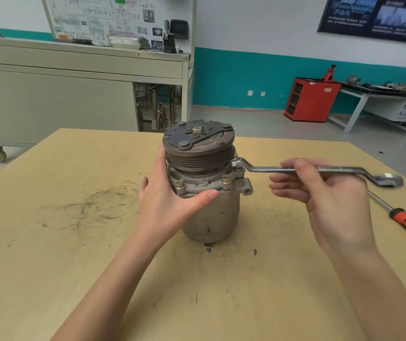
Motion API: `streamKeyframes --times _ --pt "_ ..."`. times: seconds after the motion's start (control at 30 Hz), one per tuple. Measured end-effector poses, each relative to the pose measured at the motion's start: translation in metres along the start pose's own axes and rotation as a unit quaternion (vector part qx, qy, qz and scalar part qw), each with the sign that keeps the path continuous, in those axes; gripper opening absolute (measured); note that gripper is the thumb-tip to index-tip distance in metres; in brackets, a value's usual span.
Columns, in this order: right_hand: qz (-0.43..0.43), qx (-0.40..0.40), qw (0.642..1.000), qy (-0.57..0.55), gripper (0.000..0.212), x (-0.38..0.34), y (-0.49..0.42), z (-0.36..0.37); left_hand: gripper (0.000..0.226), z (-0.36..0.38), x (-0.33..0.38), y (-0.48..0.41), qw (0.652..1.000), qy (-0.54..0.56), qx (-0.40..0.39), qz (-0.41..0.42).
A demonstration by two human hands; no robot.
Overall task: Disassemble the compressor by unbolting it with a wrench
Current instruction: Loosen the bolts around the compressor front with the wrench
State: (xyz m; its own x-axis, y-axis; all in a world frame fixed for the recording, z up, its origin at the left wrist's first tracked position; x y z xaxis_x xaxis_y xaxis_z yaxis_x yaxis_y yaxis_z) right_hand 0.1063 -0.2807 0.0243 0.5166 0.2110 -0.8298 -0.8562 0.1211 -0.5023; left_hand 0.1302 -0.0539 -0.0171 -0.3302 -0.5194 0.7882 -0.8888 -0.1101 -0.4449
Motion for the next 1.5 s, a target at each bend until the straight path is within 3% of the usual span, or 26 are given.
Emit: streamKeyframes --times 0.17,0.27,0.37,0.53,0.73,0.8,0.83,0.9,0.97,1.07,1.27,1.5 --pt "-0.190 0.017 0.974 0.124 0.021 0.002 0.042 0.016 0.108 0.000 0.002 0.001 1.000 -0.001 -0.001 -0.003" --pt "-0.285 0.017 0.935 0.212 0.009 0.001 0.049 0.023 0.111 0.000 0.002 0.001 1.000 -0.003 0.001 -0.003" --pt "-0.368 0.036 0.879 0.301 0.019 0.001 0.055 0.030 0.111 -0.001 0.003 0.002 1.000 -0.006 0.003 -0.003" --pt "-0.405 0.059 0.847 0.340 0.033 0.006 0.055 0.034 0.113 0.000 0.003 0.001 1.000 -0.008 -0.001 -0.003" --pt "-0.441 0.045 0.795 0.415 0.028 0.014 0.063 0.034 0.111 0.000 0.002 0.000 1.000 -0.006 0.002 -0.002" --pt "-0.411 0.054 0.825 0.384 0.022 0.020 0.064 0.031 0.109 0.001 0.001 0.000 1.000 -0.002 0.002 -0.001" --pt "-0.370 0.062 0.866 0.332 0.018 0.023 0.062 0.026 0.109 0.001 0.000 -0.001 1.000 -0.001 0.001 -0.002" --pt "-0.225 0.065 0.962 0.142 0.015 0.034 0.049 0.012 0.108 0.001 -0.002 -0.001 1.000 0.002 -0.001 -0.001" --pt "-0.101 0.054 0.993 -0.013 0.018 0.043 0.029 -0.003 0.107 0.001 -0.003 -0.001 1.000 0.007 0.002 0.003" --pt "0.044 0.002 0.994 -0.098 0.027 0.048 -0.022 -0.017 0.107 0.001 -0.004 -0.001 1.000 0.015 0.011 0.010" --pt "0.288 -0.106 0.949 -0.071 0.049 0.073 -0.092 0.011 0.108 0.002 -0.007 -0.002 0.999 0.024 0.019 0.016" --pt "0.292 -0.088 0.945 -0.117 0.046 0.072 -0.098 0.015 0.109 0.003 -0.008 -0.001 1.000 0.018 0.016 0.017"
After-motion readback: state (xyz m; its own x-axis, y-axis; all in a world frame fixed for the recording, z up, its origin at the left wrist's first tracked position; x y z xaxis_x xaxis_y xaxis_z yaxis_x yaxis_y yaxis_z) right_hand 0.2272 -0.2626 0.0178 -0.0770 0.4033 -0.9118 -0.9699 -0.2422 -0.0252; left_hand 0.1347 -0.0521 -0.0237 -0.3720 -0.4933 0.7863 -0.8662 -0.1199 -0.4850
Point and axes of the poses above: each hand's wrist, its own y-axis away from the middle knuckle, its own z-axis out of the palm, x = y × z, the point moved 5 cm from there along -y, towards the middle knuckle, and after that the axes turned 9 degrees about -y, right-handed, at the moved point
